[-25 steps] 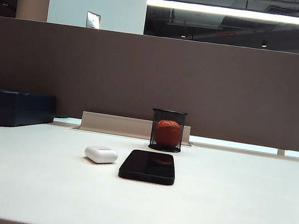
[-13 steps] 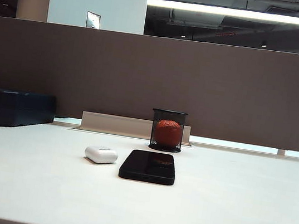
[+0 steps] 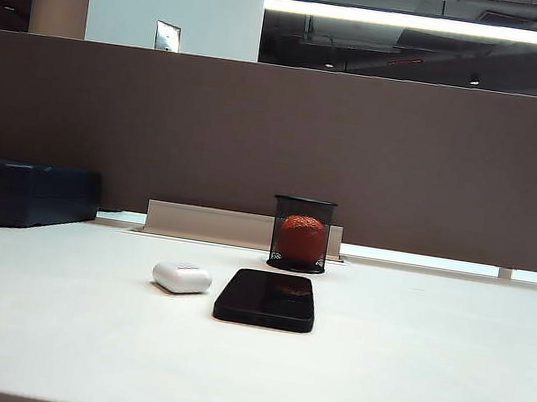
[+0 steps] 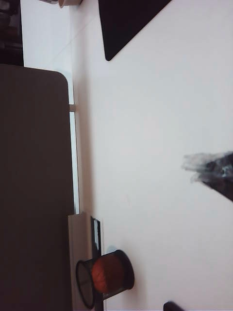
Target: Find the wireless headphone case on the desktop and place it on the left side of the phone.
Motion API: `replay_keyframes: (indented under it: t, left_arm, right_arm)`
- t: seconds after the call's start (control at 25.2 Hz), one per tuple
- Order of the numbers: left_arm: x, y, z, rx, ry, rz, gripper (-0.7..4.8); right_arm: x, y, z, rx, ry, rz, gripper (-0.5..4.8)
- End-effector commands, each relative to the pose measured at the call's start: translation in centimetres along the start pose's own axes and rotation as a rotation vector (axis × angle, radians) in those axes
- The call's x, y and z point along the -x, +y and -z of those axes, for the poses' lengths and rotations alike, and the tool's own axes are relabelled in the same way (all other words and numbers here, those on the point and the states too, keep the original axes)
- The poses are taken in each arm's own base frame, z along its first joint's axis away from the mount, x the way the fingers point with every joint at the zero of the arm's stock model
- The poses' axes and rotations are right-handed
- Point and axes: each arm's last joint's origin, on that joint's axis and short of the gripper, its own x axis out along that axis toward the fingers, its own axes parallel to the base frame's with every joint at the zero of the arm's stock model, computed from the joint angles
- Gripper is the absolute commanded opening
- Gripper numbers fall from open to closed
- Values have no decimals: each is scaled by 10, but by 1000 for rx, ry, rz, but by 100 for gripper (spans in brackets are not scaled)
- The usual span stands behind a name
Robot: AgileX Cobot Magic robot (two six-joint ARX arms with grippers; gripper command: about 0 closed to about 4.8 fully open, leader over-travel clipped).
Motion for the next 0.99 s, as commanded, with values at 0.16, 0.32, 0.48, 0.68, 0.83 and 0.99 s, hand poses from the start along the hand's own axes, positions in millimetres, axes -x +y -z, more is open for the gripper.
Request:
replay_keyframes:
  t: [0.16,0.32,0.48,0.68,0.83,0.99]
  left_arm:
    - [0,0,-2,-7,-17,-2,-5]
    - [0,0,-2,-7,-16,-3,-5]
    - [0,0,-2,-6,-16,-17,-5]
    - [0,0,-1,-1,-7,-15,-5]
    - [0,0,1,2,17,-17,-5]
    - [0,0,1,2,18,-17,-5]
  right_arm:
    - [-2,-1,14,-2,-24,13,-9]
    - [-6,-2,26,2,-8,14,-9]
    - [-10,-3,38,3,-1,14,-9]
    - [-11,-3,40,50,-14,13,-9]
    - [-11,-3,37,91,-40,13,-9]
    - [-11,-4,43,90,19,12,-8]
